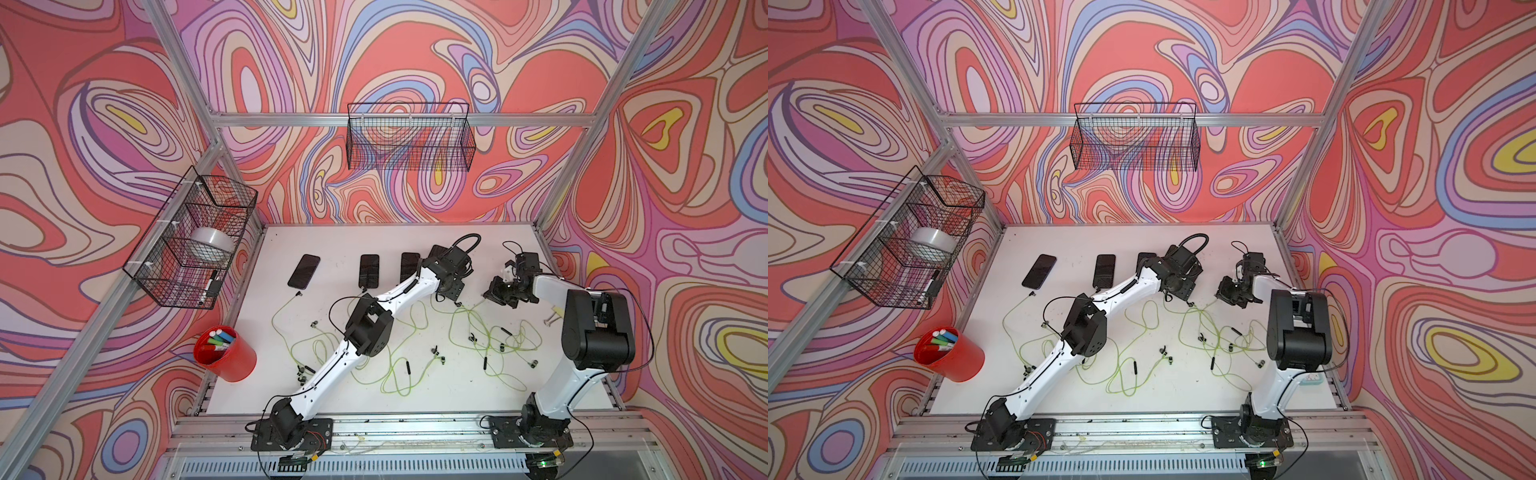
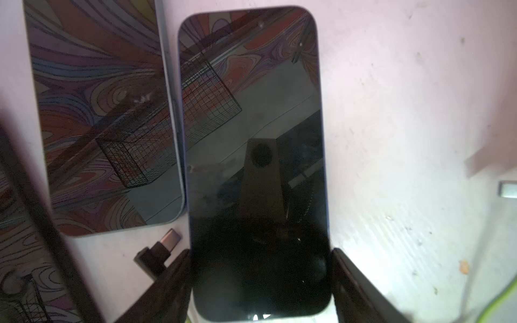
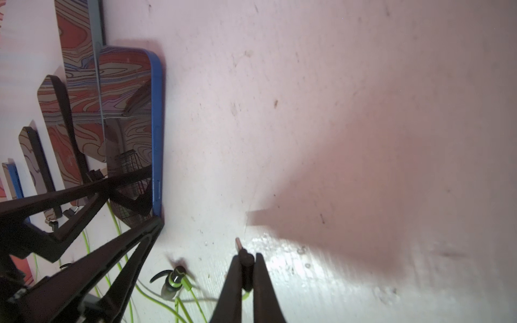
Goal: Plug wired earphones into phones
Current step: Pick up the phone at the center of the board.
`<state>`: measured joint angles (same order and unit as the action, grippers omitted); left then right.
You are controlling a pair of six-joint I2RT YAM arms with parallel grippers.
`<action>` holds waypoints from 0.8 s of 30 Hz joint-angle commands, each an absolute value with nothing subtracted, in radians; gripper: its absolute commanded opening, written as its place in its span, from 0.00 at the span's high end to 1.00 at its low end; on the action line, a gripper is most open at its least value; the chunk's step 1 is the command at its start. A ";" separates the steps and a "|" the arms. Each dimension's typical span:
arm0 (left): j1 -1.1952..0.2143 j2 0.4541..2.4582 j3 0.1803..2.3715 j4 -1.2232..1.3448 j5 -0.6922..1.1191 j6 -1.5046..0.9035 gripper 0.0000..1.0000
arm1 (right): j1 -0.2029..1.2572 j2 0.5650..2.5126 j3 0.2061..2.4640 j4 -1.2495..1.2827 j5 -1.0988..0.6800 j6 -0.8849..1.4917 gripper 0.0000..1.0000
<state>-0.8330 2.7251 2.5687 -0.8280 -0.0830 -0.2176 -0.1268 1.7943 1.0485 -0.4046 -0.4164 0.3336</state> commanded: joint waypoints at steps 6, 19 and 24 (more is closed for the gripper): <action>-0.852 2.562 2.300 -1.010 -0.122 -0.101 0.30 | -0.123 1.744 1.031 -0.408 -0.393 0.323 1.00; -0.842 2.745 2.593 -1.157 -0.034 0.054 0.14 | -0.124 1.740 1.021 -0.406 -0.393 0.325 1.00; -0.835 2.760 2.591 -1.143 -0.019 0.092 0.16 | -0.124 1.750 1.018 -0.397 -0.397 0.328 1.00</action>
